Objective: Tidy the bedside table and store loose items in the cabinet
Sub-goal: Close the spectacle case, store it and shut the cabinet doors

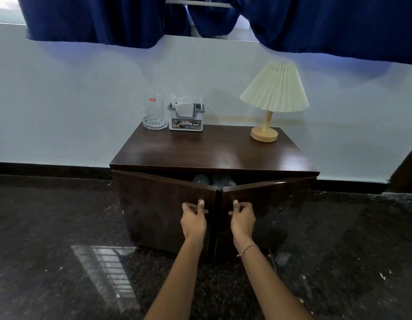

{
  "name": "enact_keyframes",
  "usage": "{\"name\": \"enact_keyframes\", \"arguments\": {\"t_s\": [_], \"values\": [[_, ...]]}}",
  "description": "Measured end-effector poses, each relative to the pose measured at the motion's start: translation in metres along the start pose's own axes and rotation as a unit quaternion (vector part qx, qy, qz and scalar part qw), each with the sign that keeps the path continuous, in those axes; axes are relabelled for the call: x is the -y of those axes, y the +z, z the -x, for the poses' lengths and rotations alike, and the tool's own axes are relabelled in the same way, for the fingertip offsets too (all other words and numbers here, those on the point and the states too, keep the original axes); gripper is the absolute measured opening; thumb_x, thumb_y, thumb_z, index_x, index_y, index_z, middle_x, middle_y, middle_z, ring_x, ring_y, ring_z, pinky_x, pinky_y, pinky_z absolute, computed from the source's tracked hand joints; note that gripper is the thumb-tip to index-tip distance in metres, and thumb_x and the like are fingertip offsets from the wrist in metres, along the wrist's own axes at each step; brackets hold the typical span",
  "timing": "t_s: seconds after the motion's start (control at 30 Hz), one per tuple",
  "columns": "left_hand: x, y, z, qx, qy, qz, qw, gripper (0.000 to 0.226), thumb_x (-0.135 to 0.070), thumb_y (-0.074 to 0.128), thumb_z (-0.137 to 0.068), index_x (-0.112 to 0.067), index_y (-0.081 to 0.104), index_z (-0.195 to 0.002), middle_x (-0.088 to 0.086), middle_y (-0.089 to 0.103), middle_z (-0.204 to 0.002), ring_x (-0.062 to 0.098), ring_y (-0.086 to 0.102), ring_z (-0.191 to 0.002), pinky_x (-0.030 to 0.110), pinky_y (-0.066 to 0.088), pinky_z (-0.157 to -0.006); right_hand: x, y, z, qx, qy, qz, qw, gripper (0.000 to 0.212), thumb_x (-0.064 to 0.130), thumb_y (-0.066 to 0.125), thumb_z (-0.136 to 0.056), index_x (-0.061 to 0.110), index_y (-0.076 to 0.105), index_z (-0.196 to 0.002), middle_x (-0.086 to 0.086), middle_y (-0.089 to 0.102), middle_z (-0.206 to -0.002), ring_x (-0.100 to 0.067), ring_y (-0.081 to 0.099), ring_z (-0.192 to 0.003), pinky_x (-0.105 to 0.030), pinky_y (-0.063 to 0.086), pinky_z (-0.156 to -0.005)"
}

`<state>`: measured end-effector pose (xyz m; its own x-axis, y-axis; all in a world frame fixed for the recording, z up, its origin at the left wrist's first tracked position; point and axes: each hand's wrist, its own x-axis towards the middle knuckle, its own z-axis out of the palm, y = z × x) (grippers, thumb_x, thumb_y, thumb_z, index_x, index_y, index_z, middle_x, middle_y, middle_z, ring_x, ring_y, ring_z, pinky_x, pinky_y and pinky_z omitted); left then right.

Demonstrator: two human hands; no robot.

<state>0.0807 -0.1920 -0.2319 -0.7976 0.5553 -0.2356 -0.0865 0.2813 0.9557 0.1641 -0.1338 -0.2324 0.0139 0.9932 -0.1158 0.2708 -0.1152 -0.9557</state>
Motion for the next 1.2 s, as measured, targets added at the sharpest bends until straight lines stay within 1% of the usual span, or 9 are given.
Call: {"name": "enact_keyframes", "arguments": {"t_s": [0.07,0.13,0.23,0.3,0.4,0.5,0.7,0.87,1.2], "values": [[0.002,0.002,-0.002,0.011,0.024,0.002,1.0,0.027,-0.039,0.046,-0.095,-0.013,0.054,-0.092,0.005,0.071,-0.095,0.012,0.055,-0.078,0.027,0.035,-0.072,-0.001,-0.003,-0.003,0.013,0.021,-0.037,0.999,0.028,0.032,0.049,-0.093,0.008,0.056,-0.105,-0.009,0.068,-0.098,-0.017,0.06,-0.092,-0.03,0.045,-0.079],[0.002,0.001,-0.005,0.019,0.023,0.022,0.999,0.03,-0.039,0.047,-0.095,-0.013,0.062,-0.089,0.002,0.07,-0.092,0.013,0.058,-0.084,0.026,0.037,-0.074,-0.003,-0.008,-0.005,0.033,0.029,-0.056,0.998,0.029,0.034,0.052,-0.092,0.009,0.06,-0.104,-0.007,0.07,-0.096,-0.016,0.059,-0.094,-0.032,0.042,-0.088],[0.0,0.0,-0.015,0.045,-0.002,0.043,0.998,0.028,-0.038,0.051,-0.093,-0.015,0.067,-0.088,-0.004,0.068,-0.085,0.011,0.058,-0.085,0.029,0.043,-0.074,-0.006,-0.01,-0.009,0.065,-0.001,-0.019,0.998,0.018,0.029,0.056,-0.09,0.014,0.062,-0.098,-0.008,0.069,-0.102,-0.017,0.06,-0.1,-0.028,0.04,-0.088],[0.0,0.001,-0.024,0.069,-0.006,0.04,0.997,0.021,-0.036,0.053,-0.092,-0.023,0.066,-0.082,-0.008,0.068,-0.081,0.016,0.061,-0.092,0.039,0.047,-0.084,-0.005,-0.01,-0.013,0.082,-0.03,0.013,0.996,0.004,0.021,0.059,-0.089,0.018,0.061,-0.086,-0.01,0.066,-0.109,-0.018,0.059,-0.103,-0.024,0.039,-0.087],[-0.002,0.003,-0.031,0.093,-0.004,0.049,0.994,0.017,-0.028,0.055,-0.093,-0.026,0.065,-0.079,-0.008,0.068,-0.08,0.019,0.06,-0.1,0.039,0.045,-0.089,-0.004,-0.007,-0.024,0.092,-0.05,0.042,0.994,0.013,0.016,0.061,-0.088,0.019,0.06,-0.076,-0.011,0.066,-0.107,-0.015,0.058,-0.1,-0.021,0.038,-0.086],[-0.005,0.005,-0.039,0.102,-0.014,0.071,0.992,0.015,-0.024,0.056,-0.092,-0.018,0.068,-0.085,-0.006,0.067,-0.08,0.016,0.058,-0.096,0.037,0.043,-0.091,-0.004,-0.001,-0.036,0.098,-0.049,0.053,0.993,0.012,0.019,0.062,-0.087,0.009,0.068,-0.088,-0.009,0.067,-0.105,-0.012,0.058,-0.098,-0.021,0.038,-0.086],[-0.008,0.013,-0.049,0.086,-0.011,0.108,0.99,0.015,-0.02,0.058,-0.091,-0.011,0.07,-0.094,0.002,0.069,-0.089,0.012,0.059,-0.094,0.034,0.043,-0.094,-0.004,0.011,-0.051,0.063,-0.065,0.041,0.995,0.02,0.021,0.068,-0.083,0.007,0.07,-0.097,-0.007,0.069,-0.098,-0.015,0.064,-0.093,-0.022,0.047,-0.082],[-0.008,0.016,-0.057,0.063,-0.028,0.12,0.99,0.013,-0.023,0.066,-0.085,-0.025,0.067,-0.072,0.006,0.073,-0.096,0.018,0.063,-0.102,0.033,0.047,-0.095,-0.002,0.014,-0.056,0.047,-0.077,0.038,0.995,0.019,0.021,0.07,-0.081,0.006,0.071,-0.092,-0.007,0.066,-0.097,-0.019,0.065,-0.091,-0.035,0.053,-0.09],[-0.006,0.016,-0.065,0.042,-0.057,0.16,0.984,0.005,-0.018,0.073,-0.078,-0.016,0.069,-0.076,0.009,0.072,-0.094,0.019,0.065,-0.096,0.033,0.049,-0.096,-0.002,0.018,-0.063,0.066,-0.073,0.027,0.995,0.02,0.023,0.07,-0.08,0.007,0.07,-0.093,-0.006,0.065,-0.098,-0.018,0.064,-0.093,-0.038,0.053,-0.092]]}}
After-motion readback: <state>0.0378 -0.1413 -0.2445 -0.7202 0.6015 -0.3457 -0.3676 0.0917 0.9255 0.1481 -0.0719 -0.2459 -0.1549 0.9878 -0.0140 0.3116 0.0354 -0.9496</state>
